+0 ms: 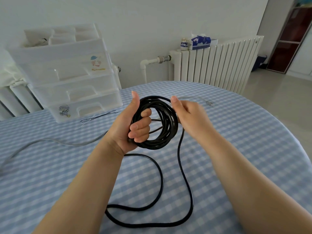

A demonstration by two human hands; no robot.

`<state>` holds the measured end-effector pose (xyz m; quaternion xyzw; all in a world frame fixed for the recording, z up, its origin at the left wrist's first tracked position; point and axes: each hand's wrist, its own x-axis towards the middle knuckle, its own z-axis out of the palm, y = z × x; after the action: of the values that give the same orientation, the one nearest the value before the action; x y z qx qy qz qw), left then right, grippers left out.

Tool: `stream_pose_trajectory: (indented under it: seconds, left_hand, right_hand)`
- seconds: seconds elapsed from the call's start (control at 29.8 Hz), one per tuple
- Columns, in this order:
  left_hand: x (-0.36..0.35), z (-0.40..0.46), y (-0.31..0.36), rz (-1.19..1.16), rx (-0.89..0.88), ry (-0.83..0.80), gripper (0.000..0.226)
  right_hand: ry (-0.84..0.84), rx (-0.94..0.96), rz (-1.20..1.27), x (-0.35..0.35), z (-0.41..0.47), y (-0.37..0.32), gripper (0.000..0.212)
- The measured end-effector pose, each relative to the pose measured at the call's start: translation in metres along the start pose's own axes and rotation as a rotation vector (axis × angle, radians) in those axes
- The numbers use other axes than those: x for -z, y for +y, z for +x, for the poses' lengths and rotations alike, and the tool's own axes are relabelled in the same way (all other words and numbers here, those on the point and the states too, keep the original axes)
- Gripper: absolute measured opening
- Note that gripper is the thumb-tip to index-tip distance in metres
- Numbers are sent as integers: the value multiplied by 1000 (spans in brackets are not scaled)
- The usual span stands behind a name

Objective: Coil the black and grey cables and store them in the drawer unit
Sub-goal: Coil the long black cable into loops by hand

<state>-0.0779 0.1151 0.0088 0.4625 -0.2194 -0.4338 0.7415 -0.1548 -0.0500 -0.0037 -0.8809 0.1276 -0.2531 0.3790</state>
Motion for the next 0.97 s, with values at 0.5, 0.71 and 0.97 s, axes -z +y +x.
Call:
stream_pose_trajectory:
  seconds: [0.5,0.71,0.97]
  left_hand:
    - [-1,3,-3,-218,-124,-51,40]
    - [10,-1,15,-563,-353,101,37]
    - [21,3,12,-781,-481,543,46]
  right_hand:
    - [-22,-61,94,-15,14,22,57]
    - [-198,-105,-275,-5,7,16,73]
    - [-183,-14,-252,-10,-3,8,16]
